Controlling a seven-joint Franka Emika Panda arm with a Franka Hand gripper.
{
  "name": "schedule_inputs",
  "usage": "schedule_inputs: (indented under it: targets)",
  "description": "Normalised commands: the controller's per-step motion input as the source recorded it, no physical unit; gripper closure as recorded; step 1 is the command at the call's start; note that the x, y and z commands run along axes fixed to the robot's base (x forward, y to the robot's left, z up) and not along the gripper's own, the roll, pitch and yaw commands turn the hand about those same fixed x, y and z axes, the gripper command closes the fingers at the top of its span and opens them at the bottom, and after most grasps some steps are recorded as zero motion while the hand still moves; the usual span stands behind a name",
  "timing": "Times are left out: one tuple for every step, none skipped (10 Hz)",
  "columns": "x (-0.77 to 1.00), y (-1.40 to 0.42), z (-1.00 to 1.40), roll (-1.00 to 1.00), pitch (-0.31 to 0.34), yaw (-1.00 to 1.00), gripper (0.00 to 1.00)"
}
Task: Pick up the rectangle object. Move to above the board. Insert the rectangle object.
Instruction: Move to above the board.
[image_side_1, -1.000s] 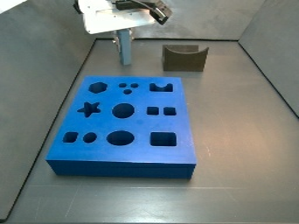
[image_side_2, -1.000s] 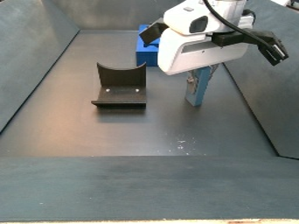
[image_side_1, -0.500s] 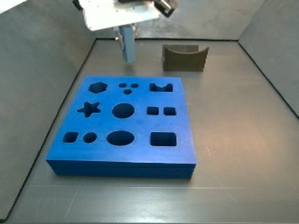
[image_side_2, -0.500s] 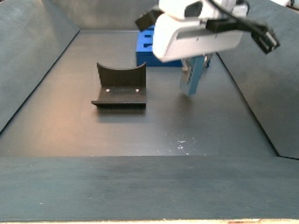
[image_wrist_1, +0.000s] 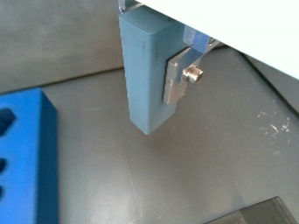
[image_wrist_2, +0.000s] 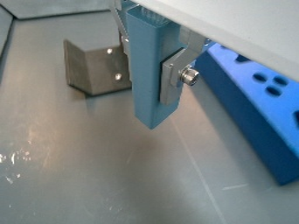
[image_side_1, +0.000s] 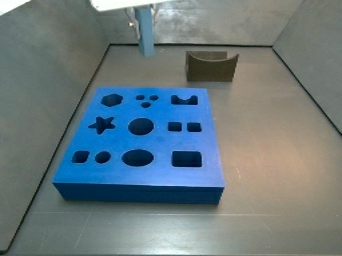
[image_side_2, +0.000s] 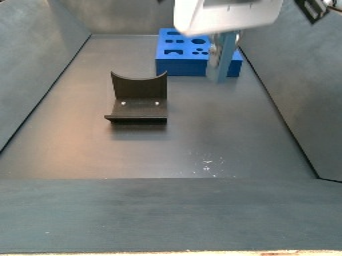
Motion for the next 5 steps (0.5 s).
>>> schedule_inputs:
  targets:
    - [0.0,-0.2,1.0,0.26,0.112,0.06,1.0]
    - [0.0,-0.19,1.0,0.28,0.122,0.06,1.0]
    - [0.0,-0.18,1.0,0.28,0.124,0.06,1.0]
    - [0.0,-0.17,1.0,0.28,0.137,0.05,1.0]
    - [0.0,-0.16,1.0,0.27,0.147,0.05,1.0]
